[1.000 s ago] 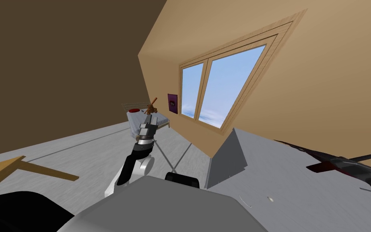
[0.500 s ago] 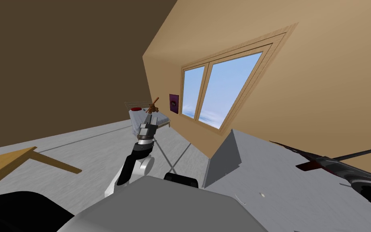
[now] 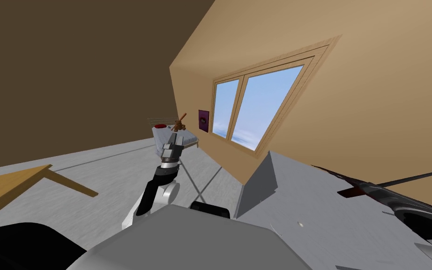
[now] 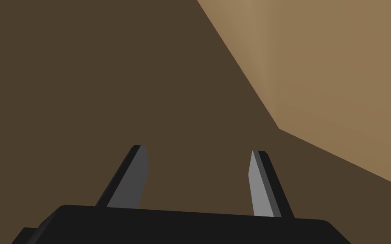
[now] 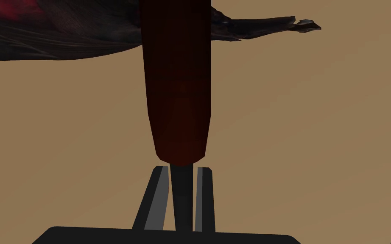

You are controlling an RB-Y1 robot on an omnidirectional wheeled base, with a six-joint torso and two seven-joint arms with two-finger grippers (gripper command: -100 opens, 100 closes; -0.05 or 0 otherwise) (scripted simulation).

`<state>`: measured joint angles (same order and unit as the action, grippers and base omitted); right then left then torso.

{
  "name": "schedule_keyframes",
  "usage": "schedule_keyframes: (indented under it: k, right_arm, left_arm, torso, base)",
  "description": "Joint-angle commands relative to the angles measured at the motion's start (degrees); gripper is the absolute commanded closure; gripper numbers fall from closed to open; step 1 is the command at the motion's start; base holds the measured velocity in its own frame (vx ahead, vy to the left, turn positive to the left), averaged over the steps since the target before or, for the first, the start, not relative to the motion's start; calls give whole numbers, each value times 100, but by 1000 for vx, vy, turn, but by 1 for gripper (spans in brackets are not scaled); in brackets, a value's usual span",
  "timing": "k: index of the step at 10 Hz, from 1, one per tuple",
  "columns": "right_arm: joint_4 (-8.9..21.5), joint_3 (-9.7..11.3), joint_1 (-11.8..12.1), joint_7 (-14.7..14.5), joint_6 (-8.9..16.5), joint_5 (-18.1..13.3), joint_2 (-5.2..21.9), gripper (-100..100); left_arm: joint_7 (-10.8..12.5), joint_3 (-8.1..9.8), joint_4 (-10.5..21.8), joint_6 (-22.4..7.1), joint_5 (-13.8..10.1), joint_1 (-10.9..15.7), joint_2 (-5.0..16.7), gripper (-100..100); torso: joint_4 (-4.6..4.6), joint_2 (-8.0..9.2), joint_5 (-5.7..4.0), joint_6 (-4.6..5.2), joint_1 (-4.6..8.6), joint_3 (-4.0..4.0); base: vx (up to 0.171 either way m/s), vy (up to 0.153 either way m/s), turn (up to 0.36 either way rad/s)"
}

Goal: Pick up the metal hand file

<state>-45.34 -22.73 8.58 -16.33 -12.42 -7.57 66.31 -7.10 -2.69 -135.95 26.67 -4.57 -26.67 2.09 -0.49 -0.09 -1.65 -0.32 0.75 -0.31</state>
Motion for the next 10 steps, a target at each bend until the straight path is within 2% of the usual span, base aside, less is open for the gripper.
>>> schedule_keyframes:
  k: [1, 2, 3, 4, 6, 7, 9, 10]
  right_arm:
    - [-286, -12, 62, 63, 210, -81, -79, 100]
    - [-386, -12, 62, 63, 210, -81, -79, 100]
    - [-657, -278, 379, 141, 505, -222, -292, 100]
    - [-858, -278, 434, 141, 659, -222, -292, 100]
    - [-1122, -278, 434, 141, 691, -222, -292, 100]
    - [-1328, -545, 713, 219, 966, -363, -505, 100]
    - [-1656, -545, 805, 219, 1172, -363, -505, 100]
    - [-1858, -545, 805, 219, 1172, -363, -505, 100]
  left_arm:
    - [0, 0, 0, 0, 0, 0, 0, 0]
    - [0, 0, 0, 0, 0, 0, 0, 0]
    - [0, 0, 0, 0, 0, -1, 0, 0]
    - [0, 0, 0, 0, 0, 0, 0, 0]
    - [0, 0, 0, 0, 0, -1, 0, 0]
    - [0, 0, 0, 0, 0, -1, 0, 0]
    - [0, 0, 0, 0, 0, -1, 0, 0]
    - [0, 0, 0, 0, 0, -1, 0, 0]
  torso:
    - [0, 0, 0, 0, 0, 0]
    - [-2, -5, -8, -1, 11, -4]
    - [-3, -14, -7, -1, 4, -8]
    - [-8, -8, -24, 3, 18, -8]
    - [-10, -17, -30, 8, 29, -13]
    - [-11, -25, -28, 3, 21, -17]
    - [-9, -9, -35, 12, 43, -9]
    - [-9, -14, -31, 12, 34, -11]
  base:
    - [-52, -57, 51]
    - [-23, -26, -2]
    - [-48, -47, 91]
    - [-47, -52, 62]
    - [-10, -14, -16]
    - [-38, -44, 123]
    - [-39, -41, 15]
    - [-4, -3, -27]
